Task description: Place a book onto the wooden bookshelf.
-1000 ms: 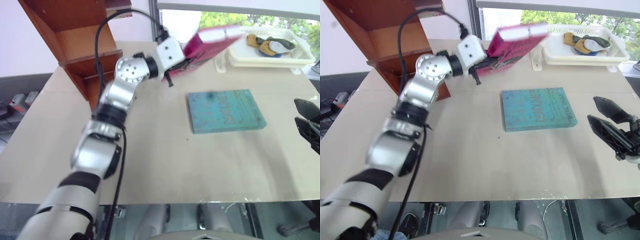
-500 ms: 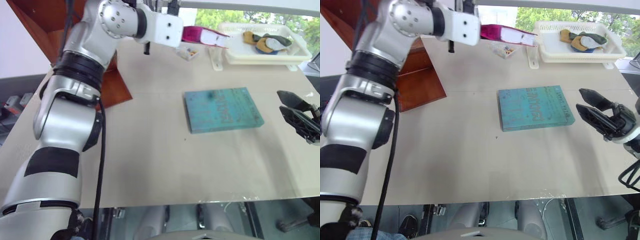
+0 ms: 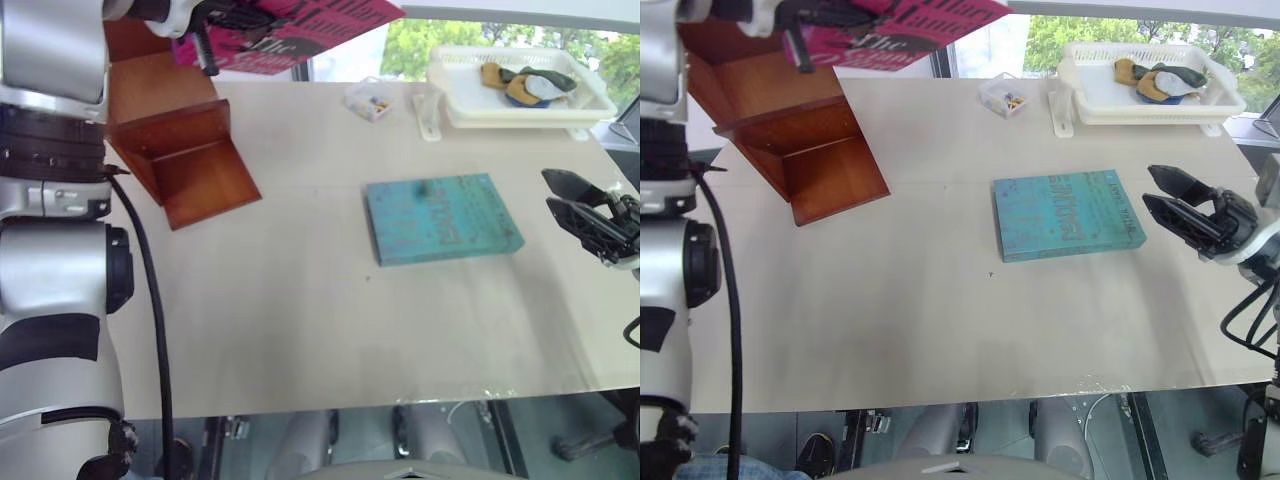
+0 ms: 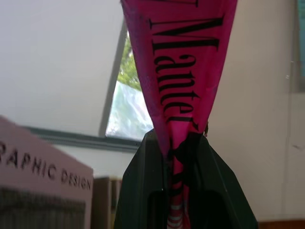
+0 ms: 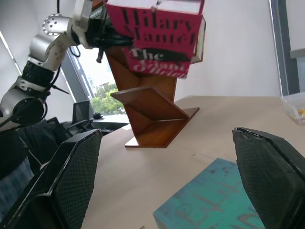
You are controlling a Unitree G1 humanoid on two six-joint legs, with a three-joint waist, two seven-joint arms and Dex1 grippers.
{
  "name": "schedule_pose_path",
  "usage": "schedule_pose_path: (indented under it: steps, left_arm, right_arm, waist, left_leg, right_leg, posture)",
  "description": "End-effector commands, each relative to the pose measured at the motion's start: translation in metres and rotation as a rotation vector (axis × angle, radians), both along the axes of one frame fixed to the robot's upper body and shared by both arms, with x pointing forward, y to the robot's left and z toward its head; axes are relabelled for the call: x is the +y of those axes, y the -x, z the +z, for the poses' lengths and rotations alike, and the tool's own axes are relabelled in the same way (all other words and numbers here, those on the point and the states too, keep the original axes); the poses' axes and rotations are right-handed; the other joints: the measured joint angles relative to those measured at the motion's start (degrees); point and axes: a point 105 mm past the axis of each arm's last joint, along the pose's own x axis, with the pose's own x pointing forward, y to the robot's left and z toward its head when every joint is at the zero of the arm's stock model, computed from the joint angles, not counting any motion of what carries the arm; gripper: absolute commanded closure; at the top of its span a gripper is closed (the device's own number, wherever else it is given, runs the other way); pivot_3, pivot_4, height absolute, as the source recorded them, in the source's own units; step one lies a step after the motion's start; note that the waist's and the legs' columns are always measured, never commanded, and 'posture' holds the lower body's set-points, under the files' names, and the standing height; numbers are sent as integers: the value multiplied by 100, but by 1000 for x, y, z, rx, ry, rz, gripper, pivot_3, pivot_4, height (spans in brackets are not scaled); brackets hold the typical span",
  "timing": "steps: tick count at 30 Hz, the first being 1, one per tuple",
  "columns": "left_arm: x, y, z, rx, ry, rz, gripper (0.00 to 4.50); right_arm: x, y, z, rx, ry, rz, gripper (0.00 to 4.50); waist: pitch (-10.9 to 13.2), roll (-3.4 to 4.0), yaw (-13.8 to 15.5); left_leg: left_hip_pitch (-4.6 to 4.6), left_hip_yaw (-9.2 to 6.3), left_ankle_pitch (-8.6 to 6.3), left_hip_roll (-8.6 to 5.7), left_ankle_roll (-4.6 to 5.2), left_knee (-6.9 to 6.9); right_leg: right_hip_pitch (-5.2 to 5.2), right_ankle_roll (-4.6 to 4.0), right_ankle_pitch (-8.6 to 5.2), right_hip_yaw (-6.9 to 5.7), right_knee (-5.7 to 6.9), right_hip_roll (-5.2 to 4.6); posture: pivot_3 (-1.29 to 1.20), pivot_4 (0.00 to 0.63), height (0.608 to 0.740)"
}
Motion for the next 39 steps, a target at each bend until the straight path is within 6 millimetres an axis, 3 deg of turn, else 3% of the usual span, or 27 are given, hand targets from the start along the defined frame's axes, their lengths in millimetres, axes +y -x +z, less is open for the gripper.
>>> schedule_pose_path:
  steps: [1,8,19,27,31,35,39]
  left_arm:
    - [7,13,18,-68,-18,53,4487]
    - [34,13,17,-104,-212,195,4487]
    - [70,0,-1,-47,-293,374,4487]
    - [87,-24,-27,-12,-296,511,4487]
    - [90,-34,-29,-54,-318,545,4487]
    - [90,-37,-29,-87,-298,568,4487]
    - [94,-34,-50,-26,-284,589,4487]
  right_arm:
    - [-1,1,9,-41,21,8,0]
    - [-2,-1,9,-45,28,12,0]
    - [-4,9,13,-35,29,93,0]
    - [-3,6,17,-64,30,90,0]
    - [-1,4,15,-69,29,86,0]
    - [-3,5,13,-74,27,66,0]
    - [-4,8,11,-76,27,54,0]
  waist:
    - [0,0,-1]
    - [0,0,-11]
    - [0,0,-10]
    - [-1,1,-3]
    - [-1,1,-9]
    - [-1,1,-22]
    - [-8,13,-26]
  left_leg:
    - [0,-1,0,0,0,0]
    - [5,7,1,0,-1,0]
    - [4,8,0,0,0,2]
    - [7,9,-1,-1,2,13]
    - [19,11,-13,-1,22,26]
    - [32,9,-3,7,8,29]
    - [40,12,0,22,4,30]
  right_leg:
    - [0,0,0,-1,0,0]
    - [-1,0,0,8,5,1]
    - [-1,0,0,9,8,0]
    - [-1,0,0,10,44,0]
    - [-1,0,0,14,58,-1]
    - [-2,-1,0,15,86,6]
    - [0,-2,1,21,92,20]
  posture:
    - [0,150,740]
    - [0,150,740]
    - [0,150,740]
    - [0,150,740]
    - [0,150,740]
    - [0,150,740]
    - [0,150,740]
